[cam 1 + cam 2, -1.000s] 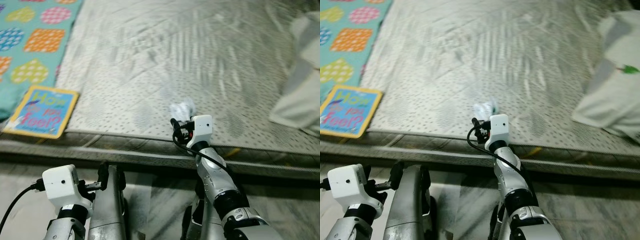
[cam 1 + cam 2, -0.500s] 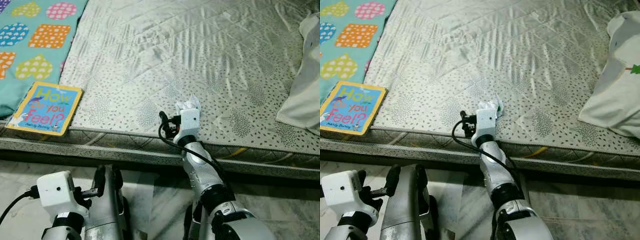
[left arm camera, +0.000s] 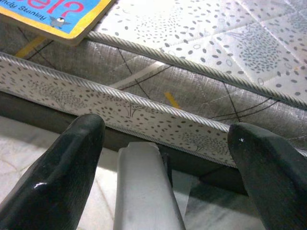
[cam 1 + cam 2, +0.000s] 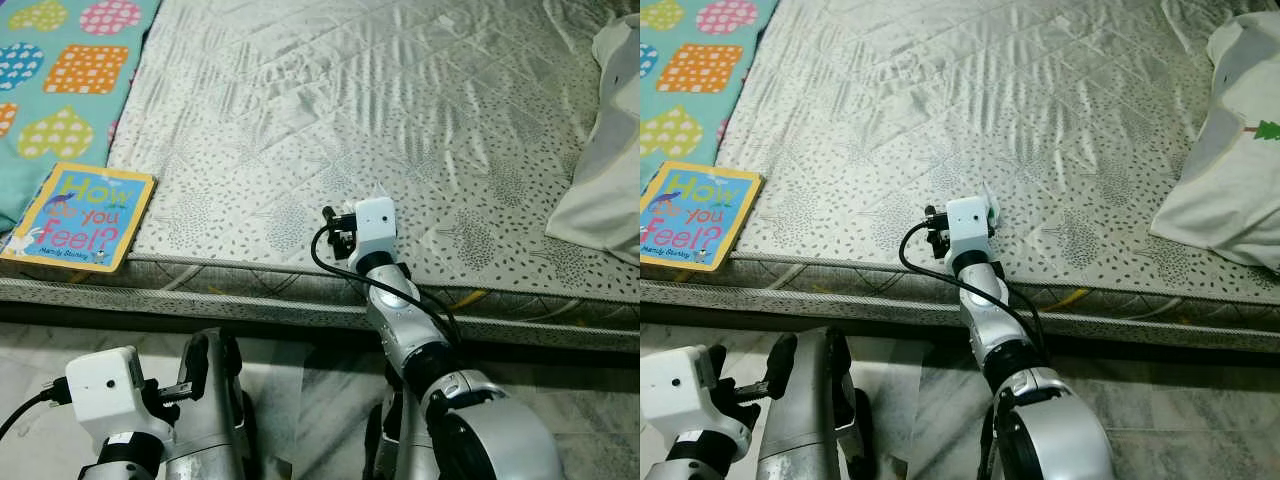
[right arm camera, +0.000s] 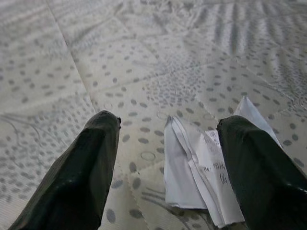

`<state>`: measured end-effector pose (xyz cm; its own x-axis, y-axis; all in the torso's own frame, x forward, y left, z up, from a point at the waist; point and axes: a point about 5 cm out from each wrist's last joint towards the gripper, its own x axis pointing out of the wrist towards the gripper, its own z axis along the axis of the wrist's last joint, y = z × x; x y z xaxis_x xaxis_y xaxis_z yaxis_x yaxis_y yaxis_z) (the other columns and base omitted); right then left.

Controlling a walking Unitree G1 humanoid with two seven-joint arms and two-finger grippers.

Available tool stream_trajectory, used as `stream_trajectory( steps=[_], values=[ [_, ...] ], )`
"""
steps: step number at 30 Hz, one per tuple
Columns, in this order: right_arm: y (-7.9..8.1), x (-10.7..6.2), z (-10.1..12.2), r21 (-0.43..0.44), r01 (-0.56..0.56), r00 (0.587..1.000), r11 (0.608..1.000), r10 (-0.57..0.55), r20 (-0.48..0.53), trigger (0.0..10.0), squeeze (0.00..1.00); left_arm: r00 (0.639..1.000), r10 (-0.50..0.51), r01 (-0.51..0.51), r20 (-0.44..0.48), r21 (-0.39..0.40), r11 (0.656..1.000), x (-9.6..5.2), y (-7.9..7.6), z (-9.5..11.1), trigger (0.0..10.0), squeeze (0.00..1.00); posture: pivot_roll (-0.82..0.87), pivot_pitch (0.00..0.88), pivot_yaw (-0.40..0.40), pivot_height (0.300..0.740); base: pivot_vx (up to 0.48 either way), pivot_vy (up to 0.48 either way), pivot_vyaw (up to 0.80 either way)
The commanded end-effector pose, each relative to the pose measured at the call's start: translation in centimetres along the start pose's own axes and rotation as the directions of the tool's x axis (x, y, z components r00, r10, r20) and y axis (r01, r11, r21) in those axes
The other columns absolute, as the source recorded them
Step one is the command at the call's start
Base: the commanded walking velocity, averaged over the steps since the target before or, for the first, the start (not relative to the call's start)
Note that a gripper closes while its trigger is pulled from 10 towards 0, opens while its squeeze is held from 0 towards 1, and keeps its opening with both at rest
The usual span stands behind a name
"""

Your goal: Clean up the room

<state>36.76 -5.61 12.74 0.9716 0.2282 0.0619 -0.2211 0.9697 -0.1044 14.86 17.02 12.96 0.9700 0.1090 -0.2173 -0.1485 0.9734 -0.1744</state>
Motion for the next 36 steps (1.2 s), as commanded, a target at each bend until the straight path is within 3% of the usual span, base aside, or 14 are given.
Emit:
stream_trajectory(
  steps=[1, 15, 19, 23, 24, 25, 26, 27, 29, 30, 31, 36],
  values=[
    [0.3, -0.1, -0.3, -0.022, -0.003, 1.000, 1.000, 0.003, -0.009, 10.0, 0.00, 1.000, 0.008, -0.008, -0.011, 0.003, 1.000, -0.5, 0.0, 0.0, 10.0, 0.00, 0.13, 0.347, -0.051, 0.537, 0.000, 0.000, 0.00],
    [0.4, -0.6, -2.1, -0.297, 0.001, 0.994, 0.955, -0.034, -0.106, 10.0, 0.00, 1.000, 0.010, -0.010, -0.021, -0.001, 1.000, -0.7, -0.1, 0.1, 10.0, 0.00, 0.15, 0.353, -0.056, 0.537, 0.000, 0.000, 0.00],
    [0.2, -0.9, -3.1, -0.330, -0.011, 0.985, 0.944, -0.046, -0.165, 10.0, 0.00, 1.000, 0.011, -0.011, -0.023, 0.001, 1.000, -0.7, -0.1, 0.1, 10.0, 0.00, 0.15, 0.358, -0.056, 0.537, 0.000, 0.000, 0.00],
    [-0.7, -1.2, -3.8, -0.290, 0.013, 0.974, 0.957, -0.079, -0.214, 10.0, 0.00, 1.000, 0.011, -0.011, -0.024, 0.002, 1.000, -0.7, 0.0, 0.1, 10.0, 0.00, 0.15, 0.355, -0.054, 0.537, 0.000, 0.000, 0.00],
    [-0.8, -1.1, -3.7, -0.293, 0.017, 0.974, 0.956, -0.082, -0.213, 9.5, 0.00, 1.000, 0.011, -0.011, -0.024, 0.003, 1.000, -0.7, 0.0, 0.1, 10.0, 0.00, 0.15, 0.354, -0.053, 0.537, 0.000, 0.000, 0.00],
    [-1.1, -0.9, -3.3, -0.288, 0.033, 0.975, 0.957, -0.094, -0.200, 0.7, 0.00, 1.000, 0.011, -0.011, -0.024, 0.003, 1.000, -0.7, 0.0, 0.1, 10.0, 0.00, 0.15, 0.354, -0.053, 0.537, 0.000, 0.000, 0.00],
    [-1.2, -0.7, -3.0, -0.287, 0.041, 0.976, 0.957, -0.100, -0.191, 0.7, 0.00, 1.000, 0.010, -0.010, -0.024, 0.003, 1.000, -0.7, 0.0, 0.1, 10.0, 0.00, 0.15, 0.354, -0.053, 0.537, 0.000, 0.000, 0.00],
    [-1.2, -0.6, -2.9, -0.290, 0.040, 0.977, 0.956, -0.098, -0.189, 0.0, 0.00, 1.000, 0.011, -0.010, -0.024, 0.003, 1.000, -0.7, 0.0, 0.1, 10.0, 0.00, 0.15, 0.356, -0.053, 0.537, 0.000, 0.000, 0.00],
    [-1.1, -0.3, -2.5, -0.286, 0.045, 0.979, 0.957, -0.099, -0.176, 1.0, 0.00, 1.000, 0.012, -0.012, -0.025, 0.004, 1.000, -0.6, 0.0, 0.1, 10.0, 0.00, 0.15, 0.356, -0.053, 0.537, 0.000, 0.000, 0.00],
    [-1.1, -0.3, -2.5, -0.286, 0.045, 0.979, 0.957, -0.099, -0.176, 1.0, 0.00, 1.000, 0.012, -0.012, -0.025, 0.004, 1.000, -0.6, 0.0, 0.1, 10.0, 0.00, 0.15, 0.356, -0.053, 0.537, 0.000, 0.000, 0.00],
    [-1.0, -0.2, -2.2, -0.282, 0.046, 0.981, 0.958, -0.097, -0.170, 0.0, 0.00, 1.000, 0.012, -0.012, -0.024, 0.004, 1.000, -0.6, 0.0, 0.1, 10.0, 0.00, 0.15, 0.356, -0.053, 0.537, 0.000, 0.000, 0.00],
    [-0.7, 0.1, -1.7, -0.279, 0.052, 0.983, 0.959, -0.099, -0.157, 0.0, 0.00, 1.000, 0.014, -0.014, -0.024, 0.004, 1.000, -0.6, 0.0, 0.1, 10.0, 0.00, 0.15, 0.356, -0.054, 0.537, 0.000, 0.000, 0.00]
  ],
)
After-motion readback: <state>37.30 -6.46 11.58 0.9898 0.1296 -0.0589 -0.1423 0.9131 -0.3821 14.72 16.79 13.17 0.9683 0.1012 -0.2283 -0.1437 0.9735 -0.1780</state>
